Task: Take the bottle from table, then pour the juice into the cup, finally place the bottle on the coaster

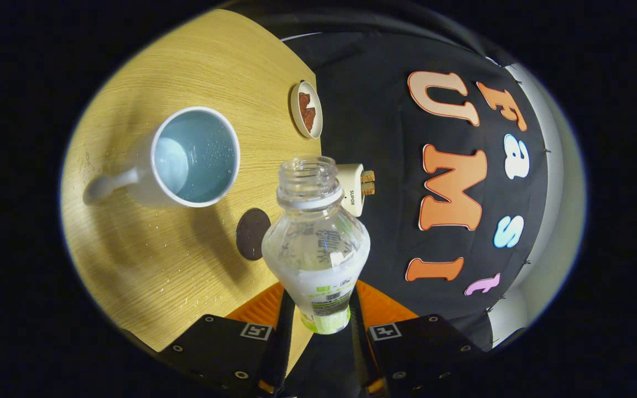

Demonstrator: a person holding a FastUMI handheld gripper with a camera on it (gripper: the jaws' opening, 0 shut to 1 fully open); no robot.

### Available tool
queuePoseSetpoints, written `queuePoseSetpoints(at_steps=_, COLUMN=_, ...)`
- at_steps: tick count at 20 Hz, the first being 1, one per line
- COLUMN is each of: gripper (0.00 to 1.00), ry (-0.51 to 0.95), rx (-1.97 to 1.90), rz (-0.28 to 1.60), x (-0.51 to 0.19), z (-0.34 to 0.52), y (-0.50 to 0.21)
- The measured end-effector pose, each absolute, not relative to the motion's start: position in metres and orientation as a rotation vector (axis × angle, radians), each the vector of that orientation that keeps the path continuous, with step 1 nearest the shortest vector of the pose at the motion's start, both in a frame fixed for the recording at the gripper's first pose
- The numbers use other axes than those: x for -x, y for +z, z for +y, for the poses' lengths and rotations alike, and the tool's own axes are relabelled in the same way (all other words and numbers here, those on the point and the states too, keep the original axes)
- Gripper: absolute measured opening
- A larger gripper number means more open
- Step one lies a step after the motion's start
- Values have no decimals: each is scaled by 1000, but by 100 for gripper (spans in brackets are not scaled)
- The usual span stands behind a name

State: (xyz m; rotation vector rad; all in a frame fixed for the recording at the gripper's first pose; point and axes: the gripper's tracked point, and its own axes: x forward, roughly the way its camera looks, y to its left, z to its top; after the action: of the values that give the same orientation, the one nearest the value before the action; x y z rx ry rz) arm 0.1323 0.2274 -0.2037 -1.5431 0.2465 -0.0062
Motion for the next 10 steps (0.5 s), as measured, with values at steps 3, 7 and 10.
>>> queuePoseSetpoints(at_steps=3, gripper=49, ry=-4, rx=1599, rz=224, x=-135, z=230, y=-199)
queuePoseSetpoints(at_steps=7, gripper=49, ry=6, rx=1662, rz=195, x=-138, z=235, y=-192)
queuePoseSetpoints(at_steps=10, gripper=49, ry=7, rx=1699, rz=181, x=-141, z=235, y=-187)
